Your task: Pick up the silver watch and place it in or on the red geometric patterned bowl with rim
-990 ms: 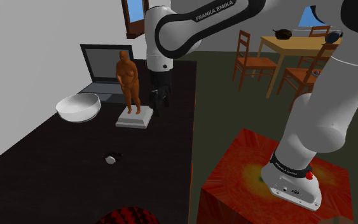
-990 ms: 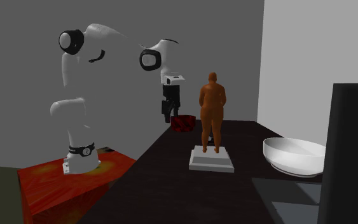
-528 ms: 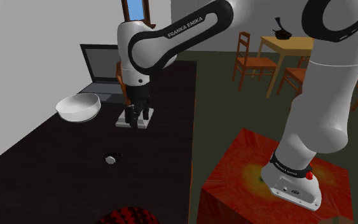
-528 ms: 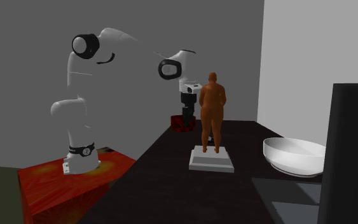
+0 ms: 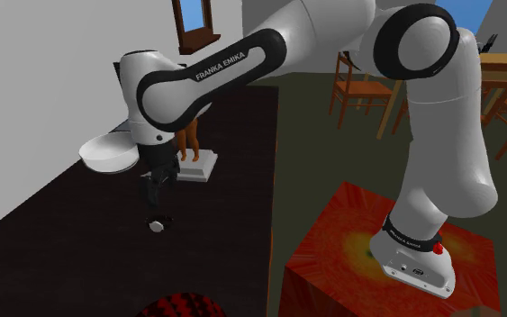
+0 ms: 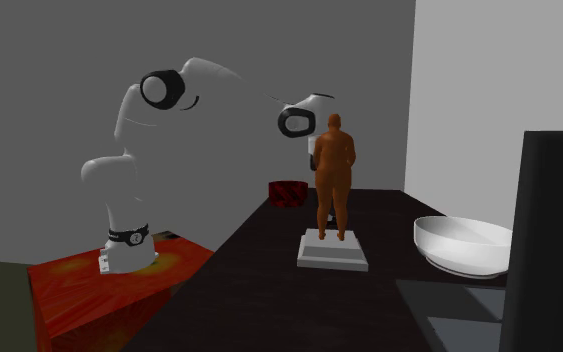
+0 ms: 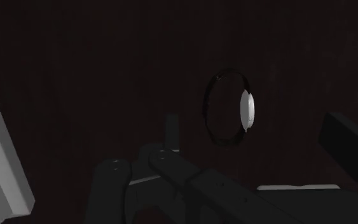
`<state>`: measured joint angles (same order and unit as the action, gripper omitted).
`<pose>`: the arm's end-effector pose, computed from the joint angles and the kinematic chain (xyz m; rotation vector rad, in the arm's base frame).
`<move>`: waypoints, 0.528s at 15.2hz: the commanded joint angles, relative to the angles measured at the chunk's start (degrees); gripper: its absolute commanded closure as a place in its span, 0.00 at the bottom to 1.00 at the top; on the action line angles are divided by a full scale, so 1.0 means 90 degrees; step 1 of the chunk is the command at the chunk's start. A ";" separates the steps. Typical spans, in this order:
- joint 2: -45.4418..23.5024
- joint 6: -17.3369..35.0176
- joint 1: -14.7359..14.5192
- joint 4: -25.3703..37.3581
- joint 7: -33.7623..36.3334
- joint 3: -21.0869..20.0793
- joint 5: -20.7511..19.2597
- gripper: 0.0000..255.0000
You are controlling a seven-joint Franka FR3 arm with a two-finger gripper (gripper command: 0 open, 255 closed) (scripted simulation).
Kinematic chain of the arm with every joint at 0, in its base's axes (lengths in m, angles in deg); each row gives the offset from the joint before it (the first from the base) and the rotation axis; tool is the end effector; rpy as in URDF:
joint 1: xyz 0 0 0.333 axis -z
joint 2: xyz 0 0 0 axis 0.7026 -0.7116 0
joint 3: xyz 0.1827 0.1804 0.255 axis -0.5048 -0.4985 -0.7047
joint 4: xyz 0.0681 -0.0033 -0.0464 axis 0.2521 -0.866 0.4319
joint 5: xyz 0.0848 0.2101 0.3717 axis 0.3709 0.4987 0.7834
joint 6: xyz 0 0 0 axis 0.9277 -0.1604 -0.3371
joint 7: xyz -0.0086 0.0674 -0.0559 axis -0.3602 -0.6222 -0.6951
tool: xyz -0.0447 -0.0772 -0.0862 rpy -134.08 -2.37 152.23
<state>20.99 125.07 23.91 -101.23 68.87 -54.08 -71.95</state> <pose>0.5919 0.4267 0.3998 -2.8521 -0.7690 0.0831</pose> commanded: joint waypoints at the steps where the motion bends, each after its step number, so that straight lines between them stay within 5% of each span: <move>1: -0.0429 -0.0028 -0.0175 0.0488 0.0043 -0.0045 -0.0107 0.00; 8: -0.0665 0.0383 -0.0260 0.0318 0.0065 -0.0034 -0.0153 0.00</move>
<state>15.31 127.92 21.70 -98.10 69.39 -54.40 -73.26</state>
